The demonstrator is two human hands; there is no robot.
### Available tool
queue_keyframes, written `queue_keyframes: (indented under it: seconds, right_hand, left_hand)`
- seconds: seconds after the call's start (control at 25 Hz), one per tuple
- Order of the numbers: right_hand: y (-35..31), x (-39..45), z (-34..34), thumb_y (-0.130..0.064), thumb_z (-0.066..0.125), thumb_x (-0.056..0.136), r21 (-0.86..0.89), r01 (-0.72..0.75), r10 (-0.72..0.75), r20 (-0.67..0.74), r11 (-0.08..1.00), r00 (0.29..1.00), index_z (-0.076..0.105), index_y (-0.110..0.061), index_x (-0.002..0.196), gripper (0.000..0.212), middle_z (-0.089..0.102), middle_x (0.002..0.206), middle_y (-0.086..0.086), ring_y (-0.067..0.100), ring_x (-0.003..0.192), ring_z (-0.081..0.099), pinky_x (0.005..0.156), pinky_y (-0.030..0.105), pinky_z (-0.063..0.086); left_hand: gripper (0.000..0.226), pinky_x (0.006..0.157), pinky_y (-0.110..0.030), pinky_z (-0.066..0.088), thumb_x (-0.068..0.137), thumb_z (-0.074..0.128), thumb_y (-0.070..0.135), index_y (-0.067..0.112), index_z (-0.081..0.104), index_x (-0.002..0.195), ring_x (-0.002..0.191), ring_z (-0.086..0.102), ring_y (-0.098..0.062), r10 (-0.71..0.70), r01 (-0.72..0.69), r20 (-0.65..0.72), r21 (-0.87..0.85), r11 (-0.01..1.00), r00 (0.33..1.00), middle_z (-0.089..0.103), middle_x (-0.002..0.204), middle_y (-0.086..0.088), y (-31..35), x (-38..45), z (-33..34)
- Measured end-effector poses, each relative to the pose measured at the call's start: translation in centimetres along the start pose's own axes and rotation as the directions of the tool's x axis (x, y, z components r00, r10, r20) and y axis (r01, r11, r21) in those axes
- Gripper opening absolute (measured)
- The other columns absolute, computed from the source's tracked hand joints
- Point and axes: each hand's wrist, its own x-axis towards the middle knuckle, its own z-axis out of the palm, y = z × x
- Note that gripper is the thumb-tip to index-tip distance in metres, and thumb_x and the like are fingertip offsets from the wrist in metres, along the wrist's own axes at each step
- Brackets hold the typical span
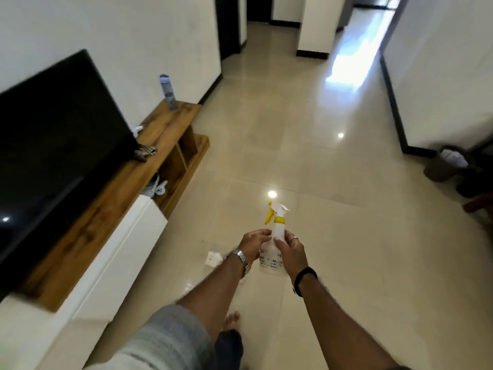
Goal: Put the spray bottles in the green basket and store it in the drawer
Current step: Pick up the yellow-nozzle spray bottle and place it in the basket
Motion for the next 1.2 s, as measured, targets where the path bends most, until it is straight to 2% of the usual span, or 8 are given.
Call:
queue_keyframes:
  seconds: [0.2,0.48,0.6,0.76,0.88,0.96,1.08,1.2]
  right_hand:
    - [-3.1,-4.2,8.3,-0.022,0.058,0.099,-0.103,0.096,-0.079,0.156,0.99,0.985,0.059,-0.016,0.135,0.037,0.069,0.123,0.01,0.031,0.111,0.067,0.101,0.054,0.053]
    - [-3.9,-10.8,25.4,-0.012,0.054,0.1,-0.224,0.267,-0.136,0.47,0.937,0.872,0.059,-0.012,0.134,0.034,0.068,0.124,0.016,0.036,0.113,0.065,0.101,0.057,0.051]
    - [-1.5,-16.1,35.6,-0.011,0.052,0.101,-0.278,0.363,-0.118,0.627,0.89,0.77,0.059,-0.012,0.134,0.033,0.069,0.123,0.014,0.035,0.113,0.065,0.101,0.057,0.051]
    - [3.2,-24.9,49.7,-0.016,0.054,0.101,-0.315,0.488,-0.062,0.789,0.814,0.611,0.057,-0.015,0.137,0.035,0.067,0.126,0.009,0.03,0.114,0.064,0.102,0.054,0.051]
    - [7.6,-31.1,59.4,-0.02,0.056,0.101,-0.347,0.55,0.021,0.859,0.759,0.512,0.052,-0.014,0.142,0.042,0.064,0.132,0.009,0.029,0.118,0.062,0.104,0.052,0.05]
    - [9.7,-33.6,63.6,-0.018,0.058,0.1,-0.35,0.572,0.056,0.883,0.742,0.467,0.053,-0.012,0.141,0.042,0.065,0.132,0.009,0.03,0.119,0.062,0.104,0.051,0.049]
    - [14.9,-37.7,73.1,-0.02,0.06,0.099,-0.364,0.63,0.162,0.92,0.685,0.356,0.053,-0.016,0.14,0.042,0.065,0.13,0.004,0.027,0.121,0.061,0.103,0.043,0.049]
    - [18.0,-40.4,79.5,-0.019,0.061,0.098,-0.364,0.689,0.219,0.931,0.627,0.293,0.05,-0.014,0.143,0.046,0.064,0.133,0.005,0.023,0.126,0.058,0.102,0.032,0.045]
  left_hand:
    - [0.022,0.045,-0.015,0.049,0.092,0.057,0.003,0.021,0.07,0.088,0.067,0.065,-0.01,0.07,-0.089,-0.152,-0.117,0.989,0.986,0.071,0.082,0.001,1.0,-5.7,-7.7]
    - [0.027,0.082,-0.031,0.055,0.09,0.059,0.0,0.016,0.07,0.109,0.091,0.066,-0.019,0.165,-0.282,-0.422,-0.231,0.931,0.891,0.071,0.102,-0.003,-1.5,-14.0,-24.4]
    - [0.03,0.101,-0.041,0.05,0.091,0.058,-0.004,0.012,0.07,0.113,0.102,0.063,-0.024,0.138,-0.351,-0.563,-0.29,0.891,0.815,0.069,0.109,-0.008,-5.5,-19.8,-34.4]
    - [0.029,0.097,-0.038,0.052,0.09,0.059,-0.005,0.015,0.07,0.109,0.101,0.063,-0.023,0.062,-0.406,-0.713,-0.324,0.855,0.699,0.069,0.108,-0.007,-12.8,-27.8,-47.9]
    - [0.032,0.087,-0.027,0.055,0.088,0.061,-0.012,-0.004,0.066,0.119,0.099,0.061,-0.023,0.017,-0.44,-0.789,-0.325,0.837,0.614,0.066,0.109,-0.013,-18.6,-32.9,-57.6]
    - [0.037,0.085,-0.024,0.056,0.087,0.061,-0.014,-0.01,0.062,0.124,0.097,0.064,-0.024,0.013,-0.417,-0.798,-0.301,0.858,0.603,0.067,0.113,-0.018,-21.3,-35.3,-61.9]
    - [0.048,0.105,-0.043,0.05,0.085,0.059,-0.017,-0.002,0.061,0.13,0.122,0.061,-0.031,-0.103,-0.362,-0.826,-0.351,0.863,0.555,0.065,0.13,-0.02,-27.7,-38.0,-71.0]
    - [0.062,0.11,-0.043,0.045,0.083,0.054,-0.022,0.003,0.053,0.139,0.134,0.052,-0.027,-0.158,-0.326,-0.819,-0.386,0.863,0.551,0.057,0.143,-0.015,-32.3,-40.1,-77.0]
